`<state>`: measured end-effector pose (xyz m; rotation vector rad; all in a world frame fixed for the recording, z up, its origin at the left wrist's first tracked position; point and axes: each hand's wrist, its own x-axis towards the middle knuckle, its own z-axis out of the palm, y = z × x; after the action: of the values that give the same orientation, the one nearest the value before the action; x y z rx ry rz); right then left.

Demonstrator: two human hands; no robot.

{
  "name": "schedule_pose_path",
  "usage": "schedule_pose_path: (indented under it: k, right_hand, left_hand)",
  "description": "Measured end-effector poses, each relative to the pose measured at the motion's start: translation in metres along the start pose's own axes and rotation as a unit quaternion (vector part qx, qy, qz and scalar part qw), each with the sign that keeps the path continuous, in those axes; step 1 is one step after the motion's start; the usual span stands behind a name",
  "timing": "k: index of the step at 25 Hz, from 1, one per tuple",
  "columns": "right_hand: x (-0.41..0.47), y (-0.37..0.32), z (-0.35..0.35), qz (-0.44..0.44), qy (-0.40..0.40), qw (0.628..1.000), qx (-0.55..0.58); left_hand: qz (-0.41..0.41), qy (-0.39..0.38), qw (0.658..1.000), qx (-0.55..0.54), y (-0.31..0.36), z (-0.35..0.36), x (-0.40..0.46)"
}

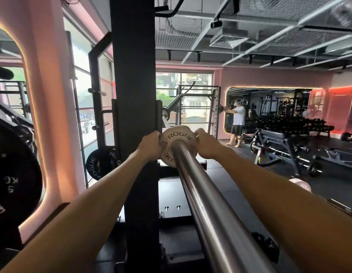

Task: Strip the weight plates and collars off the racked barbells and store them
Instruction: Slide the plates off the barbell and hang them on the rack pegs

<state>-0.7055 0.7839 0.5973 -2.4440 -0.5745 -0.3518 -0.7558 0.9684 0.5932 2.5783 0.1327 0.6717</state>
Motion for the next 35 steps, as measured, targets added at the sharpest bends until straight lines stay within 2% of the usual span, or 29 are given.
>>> schedule_pose_path:
  k: [3,8,13,21,29,35]
  right_hand:
    - [-0.007,0.0,-0.006,-0.005,0.0,1.0,-0.026]
    - [-0.04,-0.007,-0.023,0.007,-0.046,0.998,0.031]
    - [-0.092,-0.016,-0.041,0.008,-0.033,0.999,0.006]
    - [-0.224,-0.041,-0.083,-0.017,-0.019,1.0,-0.004]
    - [-0.347,-0.058,-0.117,-0.022,-0.003,0.999,0.044]
    - [-0.41,-0.098,-0.12,-0.026,-0.016,0.998,0.058]
  left_hand:
    - [0.024,-0.013,0.999,0.038,0.0,-0.003,-0.008]
    - [0.039,-0.016,0.998,0.046,0.012,-0.017,-0.037]
    - [0.057,-0.003,0.997,0.054,0.032,-0.034,-0.088]
    - [0.069,0.018,0.997,0.035,0.071,-0.073,-0.211]
    - [0.101,0.022,0.994,0.021,0.111,-0.116,-0.332]
    - [0.114,0.004,0.993,0.024,0.096,-0.155,-0.376]
